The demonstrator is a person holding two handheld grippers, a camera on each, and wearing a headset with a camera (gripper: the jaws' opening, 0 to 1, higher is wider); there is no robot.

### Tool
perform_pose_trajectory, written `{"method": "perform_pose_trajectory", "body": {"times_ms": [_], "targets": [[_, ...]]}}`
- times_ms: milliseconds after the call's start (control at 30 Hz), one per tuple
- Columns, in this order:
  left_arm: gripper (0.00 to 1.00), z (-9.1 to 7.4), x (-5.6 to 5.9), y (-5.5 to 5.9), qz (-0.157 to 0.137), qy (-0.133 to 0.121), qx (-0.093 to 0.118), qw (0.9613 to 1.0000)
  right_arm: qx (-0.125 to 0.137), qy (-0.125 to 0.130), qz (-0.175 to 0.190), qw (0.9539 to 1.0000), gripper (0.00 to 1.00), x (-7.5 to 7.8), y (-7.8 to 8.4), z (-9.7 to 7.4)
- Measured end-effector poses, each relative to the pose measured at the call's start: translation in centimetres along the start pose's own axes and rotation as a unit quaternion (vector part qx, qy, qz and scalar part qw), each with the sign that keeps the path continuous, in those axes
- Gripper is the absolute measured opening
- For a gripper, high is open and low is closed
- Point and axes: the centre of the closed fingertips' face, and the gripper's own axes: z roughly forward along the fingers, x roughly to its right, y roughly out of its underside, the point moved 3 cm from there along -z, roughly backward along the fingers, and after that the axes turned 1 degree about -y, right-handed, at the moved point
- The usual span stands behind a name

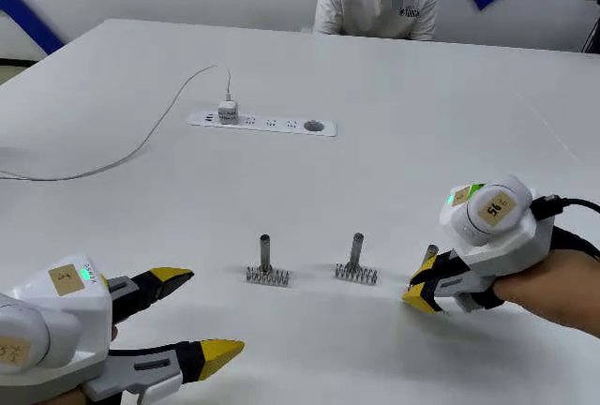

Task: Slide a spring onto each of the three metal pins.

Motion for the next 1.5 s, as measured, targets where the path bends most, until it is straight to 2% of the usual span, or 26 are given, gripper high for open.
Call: {"method": "perform_pose_trajectory", "body": {"times_ms": [200,367,467,800,1500], "targets": [[0.62,-0.1,0.1,-0.1,0.001,0.000,0.001,1.0000,-0.025,-0.010,-0.008,0.9996,0.13,-0.1,0.0,0.3],[0.62,-0.1,0.0,-0.1,0.001,0.000,0.002,1.0000,-0.028,-0.013,-0.004,0.9995,0.12,-0.2,0.1,0.3],[0.62,-0.1,0.1,-0.2,0.002,0.001,0.002,1.0000,-0.021,-0.009,-0.004,0.9997,0.12,-0.2,-0.1,-0.1],[0.62,0.2,0.8,-0.9,0.009,0.013,0.006,0.9998,0.031,0.013,0.004,0.9994,0.12,-0.4,-1.7,-2.4],[0.62,0.6,1.4,-1.3,0.015,0.026,0.010,0.9995,0.067,0.033,0.040,0.9964,0.12,-0.4,-1.3,-3.8]]}}
